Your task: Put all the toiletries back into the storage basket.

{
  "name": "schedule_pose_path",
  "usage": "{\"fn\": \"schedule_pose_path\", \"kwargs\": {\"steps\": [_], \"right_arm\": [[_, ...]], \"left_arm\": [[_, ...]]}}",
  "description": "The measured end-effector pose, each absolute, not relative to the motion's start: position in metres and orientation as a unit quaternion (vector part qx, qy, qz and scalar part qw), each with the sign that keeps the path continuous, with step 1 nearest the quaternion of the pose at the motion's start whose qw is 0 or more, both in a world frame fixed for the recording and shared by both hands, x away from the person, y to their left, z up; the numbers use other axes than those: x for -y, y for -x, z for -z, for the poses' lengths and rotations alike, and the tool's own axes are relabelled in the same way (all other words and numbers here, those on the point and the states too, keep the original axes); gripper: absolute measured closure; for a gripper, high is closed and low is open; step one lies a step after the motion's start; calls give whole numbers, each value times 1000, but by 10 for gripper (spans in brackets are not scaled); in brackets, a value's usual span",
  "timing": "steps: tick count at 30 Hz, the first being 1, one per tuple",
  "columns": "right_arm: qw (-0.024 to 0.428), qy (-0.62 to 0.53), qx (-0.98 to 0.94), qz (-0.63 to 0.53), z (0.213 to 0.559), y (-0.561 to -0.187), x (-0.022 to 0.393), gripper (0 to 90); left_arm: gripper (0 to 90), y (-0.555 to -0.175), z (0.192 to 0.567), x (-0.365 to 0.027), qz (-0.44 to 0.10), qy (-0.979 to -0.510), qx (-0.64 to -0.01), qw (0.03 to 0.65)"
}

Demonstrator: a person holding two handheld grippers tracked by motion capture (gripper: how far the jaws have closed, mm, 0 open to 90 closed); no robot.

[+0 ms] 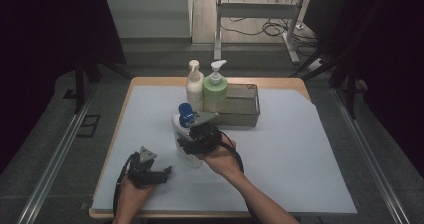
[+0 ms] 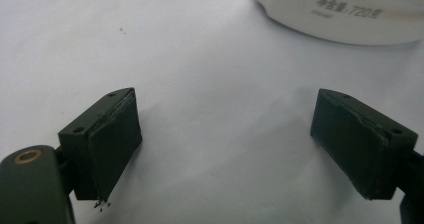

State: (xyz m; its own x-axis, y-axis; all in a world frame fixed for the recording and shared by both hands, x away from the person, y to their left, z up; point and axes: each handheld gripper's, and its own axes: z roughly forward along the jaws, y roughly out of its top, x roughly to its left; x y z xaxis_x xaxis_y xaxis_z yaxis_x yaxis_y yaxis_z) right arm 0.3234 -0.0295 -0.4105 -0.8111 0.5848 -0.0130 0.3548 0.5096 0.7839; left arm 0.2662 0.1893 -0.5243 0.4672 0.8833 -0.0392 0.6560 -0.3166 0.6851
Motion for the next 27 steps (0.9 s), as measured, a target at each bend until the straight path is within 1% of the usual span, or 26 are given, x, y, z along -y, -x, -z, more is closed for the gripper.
{"fn": "schedule_pose_path", "kwargs": {"steps": [10, 18, 27], "right_arm": [[149, -275, -858, -407, 400, -322, 48, 394], [151, -280, -856, -407, 388, -324, 69, 394], [156, -301, -851, -402, 384, -330, 95, 395]], "left_arm": [[123, -266, 524, -189, -174, -793, -485, 324], [122, -266, 524, -190, -173, -795, -483, 324], [122, -266, 524, -190, -174, -794, -484, 325]]}}
